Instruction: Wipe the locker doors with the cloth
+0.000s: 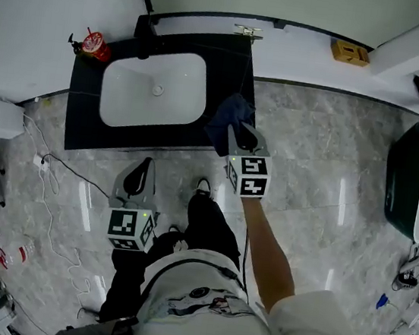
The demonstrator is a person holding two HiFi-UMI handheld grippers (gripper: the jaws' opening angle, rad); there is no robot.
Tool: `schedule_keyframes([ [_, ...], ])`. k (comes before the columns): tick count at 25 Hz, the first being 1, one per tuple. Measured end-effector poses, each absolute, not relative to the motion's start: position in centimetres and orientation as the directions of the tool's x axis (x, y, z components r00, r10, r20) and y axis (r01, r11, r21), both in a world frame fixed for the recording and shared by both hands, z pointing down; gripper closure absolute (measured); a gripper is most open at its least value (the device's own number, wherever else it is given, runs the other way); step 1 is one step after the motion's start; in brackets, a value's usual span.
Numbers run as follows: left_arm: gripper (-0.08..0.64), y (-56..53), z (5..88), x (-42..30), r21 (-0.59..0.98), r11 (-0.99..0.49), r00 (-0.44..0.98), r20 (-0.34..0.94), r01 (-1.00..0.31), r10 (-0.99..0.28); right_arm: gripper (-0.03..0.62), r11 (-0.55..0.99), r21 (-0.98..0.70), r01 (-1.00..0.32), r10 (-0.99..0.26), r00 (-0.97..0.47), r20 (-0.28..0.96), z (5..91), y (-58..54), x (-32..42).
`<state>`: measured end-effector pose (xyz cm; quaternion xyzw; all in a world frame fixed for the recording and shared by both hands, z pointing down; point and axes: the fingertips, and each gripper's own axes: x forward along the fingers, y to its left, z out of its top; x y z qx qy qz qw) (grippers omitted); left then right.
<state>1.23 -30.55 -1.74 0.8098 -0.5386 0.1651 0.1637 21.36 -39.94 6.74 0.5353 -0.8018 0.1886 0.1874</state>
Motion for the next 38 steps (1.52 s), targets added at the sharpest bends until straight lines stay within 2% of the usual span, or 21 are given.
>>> schedule_keyframes([
  [9,0.560,-21.0,-3.6,-3.3,0.120,-0.361,0.379,0.375,-0.925,-0.846,0.531,0.338,-0.062,-0.939,-0.843,-0.331,0.423,0.9,-29.8,18.2],
  [19,0.560,-8.5,-2.5,-10.6,0.160,-0.295,0.335,0.382,-0.942,-0.861,0.529,0.387,0.003,-0.922,-0.848,-0.354,0.394,-2.2,-16.6,12.5],
  [25,0.560,-4.5,-2.8,-9.9,0.150,-0.312,0.345,0.371,-0.938,-0.862,0.529,0.405,0.012,-0.914,-0.857,-0.375,0.354,-3.5,-12.0,12.4],
  [29,0.560,-3.5,-0.8,-9.1,0.145,-0.291,0.324,0.344,-0.946,-0.881,0.529,0.452,0.048,-0.891,-0.848,-0.413,0.333,-1.7,-11.2,13.1],
  [38,0.559,-4.3,12.1,-6.2,0.102,-0.315,0.331,0.267,-0.944,-0.905,0.529,0.480,0.193,-0.856,-0.871,-0.440,0.219,9.4,-13.6,16.8],
])
